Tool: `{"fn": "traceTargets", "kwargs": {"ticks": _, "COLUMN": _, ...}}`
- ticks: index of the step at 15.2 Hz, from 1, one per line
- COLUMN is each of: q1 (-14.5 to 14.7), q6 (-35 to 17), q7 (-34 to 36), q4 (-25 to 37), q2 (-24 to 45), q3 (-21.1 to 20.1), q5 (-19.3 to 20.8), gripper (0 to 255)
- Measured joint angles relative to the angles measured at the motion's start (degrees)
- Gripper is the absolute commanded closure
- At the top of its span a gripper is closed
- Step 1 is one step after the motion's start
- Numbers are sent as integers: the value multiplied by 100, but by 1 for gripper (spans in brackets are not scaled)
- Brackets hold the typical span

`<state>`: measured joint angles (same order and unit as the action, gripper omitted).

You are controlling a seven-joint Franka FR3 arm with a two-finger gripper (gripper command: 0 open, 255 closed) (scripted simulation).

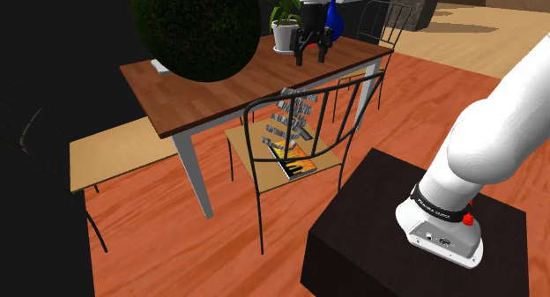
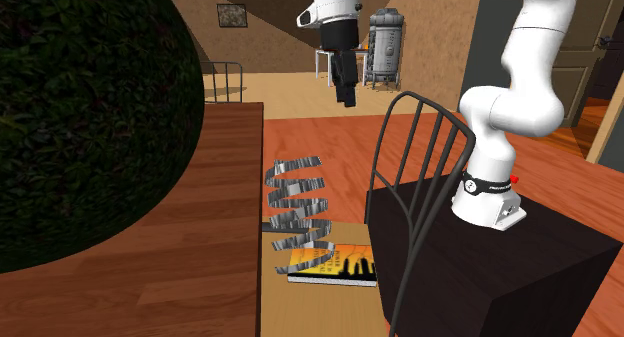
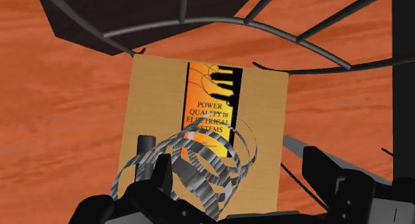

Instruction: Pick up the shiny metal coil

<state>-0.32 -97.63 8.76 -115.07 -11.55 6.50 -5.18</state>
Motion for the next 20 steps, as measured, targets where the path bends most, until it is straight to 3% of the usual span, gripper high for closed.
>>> {"fn": "traceTargets", "kwargs": {"ticks": 14, "q1": -311, "q6": 728, "q7": 41, "q4": 3053, "q2": 3726, "q3": 185, "q5": -490, "gripper": 0}}
{"fn": "traceTargets", "kwargs": {"ticks": 20, "q1": -332, "q6": 423, "q7": -11, "q4": 2939, "q2": 3976, "q3": 181, "q5": -525, "gripper": 0}}
